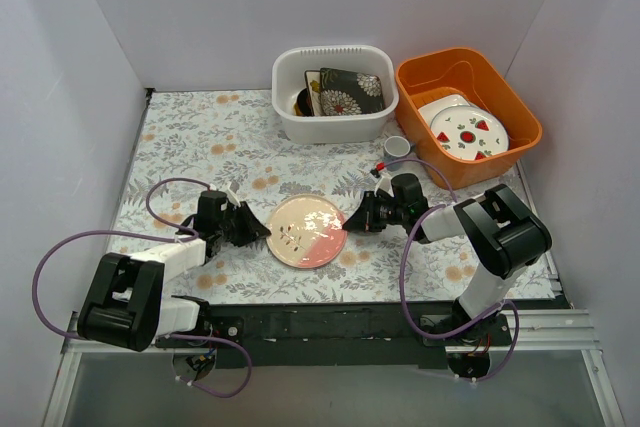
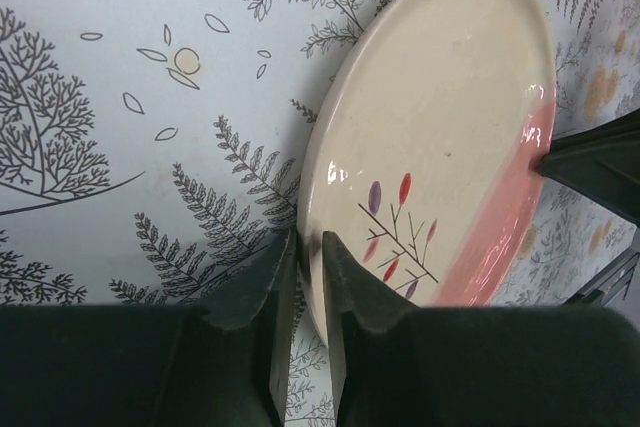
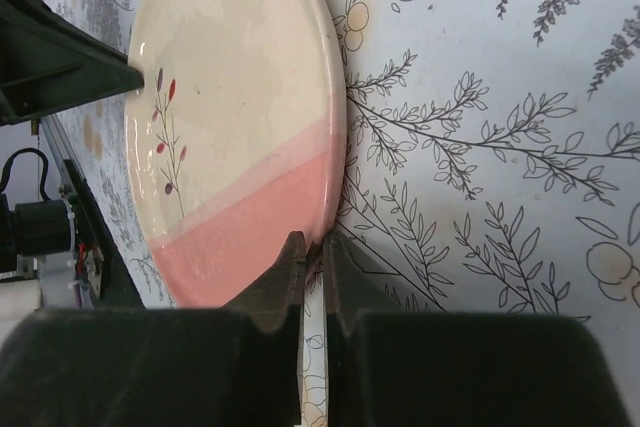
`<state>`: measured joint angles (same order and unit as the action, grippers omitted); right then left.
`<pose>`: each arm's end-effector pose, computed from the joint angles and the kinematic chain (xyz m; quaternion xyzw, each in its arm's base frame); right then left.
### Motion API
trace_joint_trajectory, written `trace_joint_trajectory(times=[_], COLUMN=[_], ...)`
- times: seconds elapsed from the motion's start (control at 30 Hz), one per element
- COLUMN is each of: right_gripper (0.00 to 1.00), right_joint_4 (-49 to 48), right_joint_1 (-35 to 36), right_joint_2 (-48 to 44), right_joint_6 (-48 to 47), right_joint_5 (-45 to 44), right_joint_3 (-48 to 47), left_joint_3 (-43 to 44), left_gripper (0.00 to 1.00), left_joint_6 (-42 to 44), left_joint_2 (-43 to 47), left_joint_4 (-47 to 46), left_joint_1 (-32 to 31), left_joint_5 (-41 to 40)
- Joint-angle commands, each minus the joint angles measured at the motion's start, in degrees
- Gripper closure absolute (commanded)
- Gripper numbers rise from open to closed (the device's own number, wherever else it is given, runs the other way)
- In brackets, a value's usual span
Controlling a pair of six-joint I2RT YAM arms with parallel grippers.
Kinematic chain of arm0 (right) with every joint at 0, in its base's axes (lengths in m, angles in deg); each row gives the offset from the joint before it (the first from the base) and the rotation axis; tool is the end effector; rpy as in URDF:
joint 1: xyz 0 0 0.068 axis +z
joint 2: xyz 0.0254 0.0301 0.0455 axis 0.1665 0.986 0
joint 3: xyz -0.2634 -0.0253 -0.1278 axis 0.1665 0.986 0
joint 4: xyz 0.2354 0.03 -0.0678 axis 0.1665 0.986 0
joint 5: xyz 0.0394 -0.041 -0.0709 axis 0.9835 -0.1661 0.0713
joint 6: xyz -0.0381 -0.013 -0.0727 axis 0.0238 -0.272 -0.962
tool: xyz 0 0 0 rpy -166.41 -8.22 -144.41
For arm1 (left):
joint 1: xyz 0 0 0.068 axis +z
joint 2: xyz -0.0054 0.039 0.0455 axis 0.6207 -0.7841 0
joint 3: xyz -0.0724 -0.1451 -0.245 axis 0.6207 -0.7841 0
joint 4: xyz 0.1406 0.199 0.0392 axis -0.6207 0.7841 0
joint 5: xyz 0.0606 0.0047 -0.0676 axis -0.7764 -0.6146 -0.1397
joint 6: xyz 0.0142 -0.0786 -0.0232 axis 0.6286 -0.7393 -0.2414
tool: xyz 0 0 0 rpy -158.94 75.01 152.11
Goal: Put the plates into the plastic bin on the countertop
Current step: Move the plate to the center of the board.
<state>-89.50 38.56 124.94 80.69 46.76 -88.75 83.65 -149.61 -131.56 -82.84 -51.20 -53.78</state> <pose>0.2610 0.1878 0.1341 -0.0931 0.8492 0.4441 0.2701 0.2046 -0.0747 0.1353 -0.3998 0.8241 -0.3758 0.1404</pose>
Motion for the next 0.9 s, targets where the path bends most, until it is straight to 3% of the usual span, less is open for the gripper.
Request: trace_joint_trajectory(times=[0.0,0.03,0.1,0.27,0.53,0.87], right_gripper=[0.94,0.96,0.97,0.98,0.99,0.99], right_joint_4=[4.6,4.8,5.1,5.0,4.2,3.9], right_joint_1=[2.1,2.0,2.0,1.9,1.4,1.2], right_joint_2=[2.3,2.3,2.2,2.0,1.2,0.4], right_joint_6=[-1.7,-1.9,-2.0,-2.0,-1.4,0.2], right_joint_5=[2.0,1.7,1.4,1.0,0.5,0.4], right_joint_3=[1.7,1.7,1.9,2.8,4.4,4.5], left_joint_3=[-0.3,-0.3,-0.1,-1.1,-2.7,-8.5], left_gripper=[0.77,0.68,0.66,0.43,0.36,0.36], left_joint_6=[-0.6,-0.7,-1.1,-2.7,-7.3,-10.5], left_joint_2=[1.1,1.2,1.0,1.7,4.6,5.0], left_joint_4=[0.6,0.7,1.5,2.4,5.3,3.0], left_joint_1=[-1.6,-1.5,-1.6,-1.6,-1.6,-1.6], left_joint_5=[1.1,1.0,0.4,-0.7,-2.7,-0.1])
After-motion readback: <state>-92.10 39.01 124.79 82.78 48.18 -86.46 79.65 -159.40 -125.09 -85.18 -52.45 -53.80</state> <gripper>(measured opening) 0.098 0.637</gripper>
